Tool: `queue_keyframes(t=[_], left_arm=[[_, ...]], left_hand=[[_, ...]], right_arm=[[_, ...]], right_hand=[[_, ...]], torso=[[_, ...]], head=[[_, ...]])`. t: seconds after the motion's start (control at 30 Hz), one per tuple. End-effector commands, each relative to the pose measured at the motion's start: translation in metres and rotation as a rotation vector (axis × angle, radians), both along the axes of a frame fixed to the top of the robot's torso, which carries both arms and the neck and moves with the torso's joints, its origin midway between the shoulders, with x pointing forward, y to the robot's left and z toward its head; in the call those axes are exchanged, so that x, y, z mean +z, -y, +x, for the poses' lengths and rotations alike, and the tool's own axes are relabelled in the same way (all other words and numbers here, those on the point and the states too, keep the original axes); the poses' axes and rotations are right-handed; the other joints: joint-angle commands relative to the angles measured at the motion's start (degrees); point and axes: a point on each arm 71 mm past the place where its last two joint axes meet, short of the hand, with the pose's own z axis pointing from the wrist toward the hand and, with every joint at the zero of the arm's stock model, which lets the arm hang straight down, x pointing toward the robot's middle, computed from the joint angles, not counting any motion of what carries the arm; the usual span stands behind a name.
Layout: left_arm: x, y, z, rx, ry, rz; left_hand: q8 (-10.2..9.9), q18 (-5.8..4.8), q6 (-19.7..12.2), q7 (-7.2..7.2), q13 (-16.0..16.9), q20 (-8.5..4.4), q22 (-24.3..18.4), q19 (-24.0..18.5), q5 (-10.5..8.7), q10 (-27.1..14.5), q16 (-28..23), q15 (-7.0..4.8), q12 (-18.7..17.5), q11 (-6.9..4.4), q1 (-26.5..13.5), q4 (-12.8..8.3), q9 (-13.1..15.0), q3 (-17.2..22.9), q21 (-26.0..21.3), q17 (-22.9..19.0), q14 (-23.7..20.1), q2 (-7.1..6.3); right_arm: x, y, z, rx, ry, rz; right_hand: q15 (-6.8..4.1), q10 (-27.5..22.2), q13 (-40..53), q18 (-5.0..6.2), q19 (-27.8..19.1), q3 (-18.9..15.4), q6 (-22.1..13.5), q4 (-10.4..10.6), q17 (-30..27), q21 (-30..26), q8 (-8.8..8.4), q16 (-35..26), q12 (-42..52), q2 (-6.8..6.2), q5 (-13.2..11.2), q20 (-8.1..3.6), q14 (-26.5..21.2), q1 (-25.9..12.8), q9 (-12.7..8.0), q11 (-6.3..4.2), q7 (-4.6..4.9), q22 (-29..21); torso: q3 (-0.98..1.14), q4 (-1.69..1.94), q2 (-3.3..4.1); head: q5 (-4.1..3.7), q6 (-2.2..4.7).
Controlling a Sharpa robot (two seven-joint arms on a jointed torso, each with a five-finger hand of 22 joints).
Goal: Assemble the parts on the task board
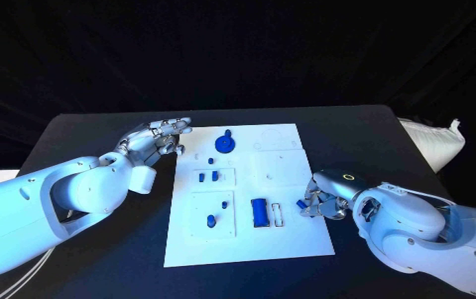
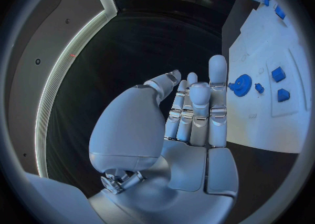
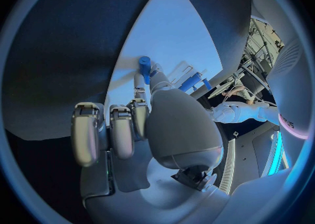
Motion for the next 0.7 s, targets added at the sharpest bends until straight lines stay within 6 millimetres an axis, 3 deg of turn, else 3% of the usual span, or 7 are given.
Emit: queue_keyframes(t=[0.03,0.17,0.3,0.57,0.7], left_arm=[[0.0010,0.0019,-0.0007,-0.018,0.008,-0.010],[0.0010,0.0017,-0.0008,-0.019,0.007,-0.010],[0.0009,0.0015,-0.0008,-0.019,0.007,-0.009],[0.0008,0.0015,-0.0010,-0.020,0.006,-0.010],[0.0006,0.0015,-0.0011,-0.021,0.007,-0.008]], left_hand=[[0.22,1.08,-0.57,0.02,0.09,0.09,-0.06,-0.19,-0.29,-0.37,-0.35,-0.06,0.32,0.07,-0.37,-0.06,-0.02,-0.29,-0.29,-0.07,-0.49,0.40],[0.29,1.08,-0.67,0.03,0.13,0.12,-0.13,-0.23,-0.27,-0.61,-0.32,-0.02,0.64,0.09,-0.42,-0.10,-0.01,-0.38,-0.40,-0.19,-0.60,0.49],[0.29,1.08,-0.67,0.03,0.13,0.12,-0.13,-0.23,-0.27,-0.61,-0.32,-0.02,0.64,0.09,-0.42,-0.10,-0.01,-0.38,-0.40,-0.19,-0.60,0.49],[0.29,1.08,-0.67,0.03,0.13,0.12,-0.13,-0.23,-0.27,-0.61,-0.32,-0.02,0.64,0.09,-0.42,-0.10,-0.01,-0.38,-0.40,-0.19,-0.60,0.49],[0.29,1.08,-0.67,0.03,0.13,0.12,-0.13,-0.23,-0.27,-0.61,-0.32,-0.02,0.64,0.09,-0.42,-0.10,-0.01,-0.38,-0.40,-0.19,-0.60,0.49]], right_arm=[[-0.0210,-0.0009,-0.0083,0.070,-0.079,-0.182],[-0.0226,-0.0047,-0.0096,0.093,-0.069,-0.209],[-0.0221,-0.0064,-0.0098,0.095,-0.054,-0.201],[-0.0184,-0.0057,-0.0105,0.028,-0.053,-0.065],[-0.0149,-0.0039,-0.0121,-0.035,-0.077,0.043]], right_hand=[[-0.54,2.64,0.62,-1.16,3.59,1.69,0.40,-1.72,13.56,0.42,-0.22,0.25,-0.28,2.43,-0.25,-0.32,5.66,4.95,-1.00,-0.94,-0.22,9.63],[-0.52,2.57,0.67,-1.20,3.64,4.63,1.05,-4.21,13.73,0.53,-0.34,0.33,-0.35,3.04,-0.05,-0.41,5.69,7.67,-1.21,-0.89,-0.08,9.79],[-0.36,2.68,0.83,-1.22,3.66,6.71,1.18,-5.26,13.77,0.56,-0.51,0.35,-0.13,3.51,1.18,-0.32,5.70,7.62,-1.30,-0.76,0.11,9.86],[-0.36,2.98,1.03,-1.26,3.78,11.47,0.64,-3.66,13.93,0.72,-1.31,0.44,0.02,3.75,4.67,-0.24,5.73,2.06,-1.61,-0.80,-0.06,10.08],[-0.43,3.01,1.04,-1.25,3.75,15.36,0.85,-3.12,13.85,0.65,-1.56,0.39,-0.20,2.43,5.50,-0.24,5.72,-0.39,-1.74,-0.89,-0.15,10.02]], torso=[[-0.01,0.02,-0.01],[0.03,-0.04,0.02],[0.02,-0.08,0.01],[0.07,-0.03,0.00],[0.06,0.00,-0.04]], head=[[0.05,-0.05],[0.19,-0.09],[0.14,-0.09],[0.23,-0.23],[0.21,-0.23]])
